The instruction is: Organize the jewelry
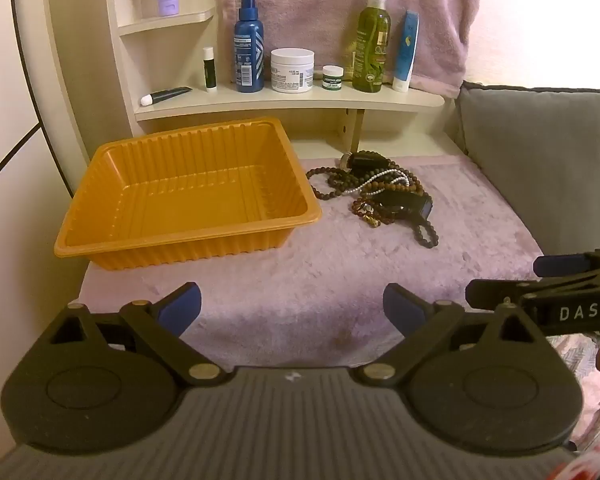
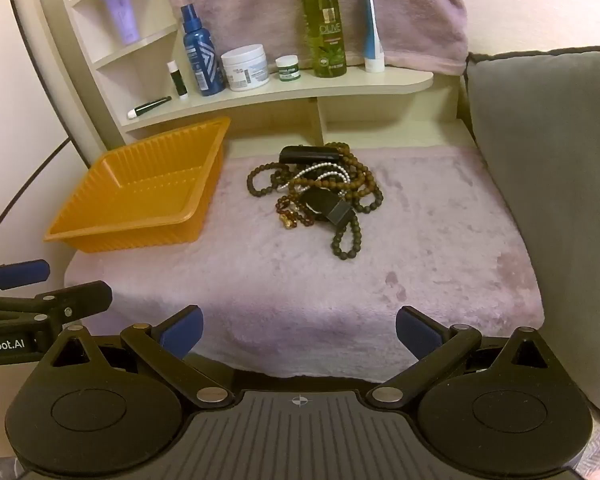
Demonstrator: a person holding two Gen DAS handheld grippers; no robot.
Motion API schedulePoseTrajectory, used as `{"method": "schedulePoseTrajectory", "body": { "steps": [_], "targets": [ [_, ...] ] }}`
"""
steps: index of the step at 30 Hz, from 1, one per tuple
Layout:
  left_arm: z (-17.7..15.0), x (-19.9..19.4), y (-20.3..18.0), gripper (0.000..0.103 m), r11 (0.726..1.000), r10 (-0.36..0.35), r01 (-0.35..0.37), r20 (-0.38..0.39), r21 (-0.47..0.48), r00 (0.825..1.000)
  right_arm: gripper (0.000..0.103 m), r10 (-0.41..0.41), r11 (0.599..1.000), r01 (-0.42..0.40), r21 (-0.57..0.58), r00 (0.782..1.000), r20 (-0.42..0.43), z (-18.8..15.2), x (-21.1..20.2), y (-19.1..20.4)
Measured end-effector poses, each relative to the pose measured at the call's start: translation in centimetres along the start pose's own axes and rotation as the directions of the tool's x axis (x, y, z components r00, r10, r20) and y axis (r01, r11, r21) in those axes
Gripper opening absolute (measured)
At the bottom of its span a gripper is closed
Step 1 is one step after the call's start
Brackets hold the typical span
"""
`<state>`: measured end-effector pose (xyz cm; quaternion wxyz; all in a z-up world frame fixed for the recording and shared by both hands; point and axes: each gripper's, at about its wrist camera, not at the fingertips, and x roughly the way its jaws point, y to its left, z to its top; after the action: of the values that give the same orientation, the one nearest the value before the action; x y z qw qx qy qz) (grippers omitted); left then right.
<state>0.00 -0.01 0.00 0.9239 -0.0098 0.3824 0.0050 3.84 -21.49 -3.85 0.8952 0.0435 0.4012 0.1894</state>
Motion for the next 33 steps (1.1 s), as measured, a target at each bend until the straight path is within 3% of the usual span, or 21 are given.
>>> {"method": "schedulePoseTrajectory", "body": {
  "steps": [33],
  "targets": [
    [-0.10, 0.12, -0.07, 0.096, 1.000, -0.004, 0.004, 0.001, -0.005, 1.000, 0.102, -0.002, 1.000, 0.002, -0.004, 1.000, 0.002, 0.14, -0.07, 0.15]
  ]
}}
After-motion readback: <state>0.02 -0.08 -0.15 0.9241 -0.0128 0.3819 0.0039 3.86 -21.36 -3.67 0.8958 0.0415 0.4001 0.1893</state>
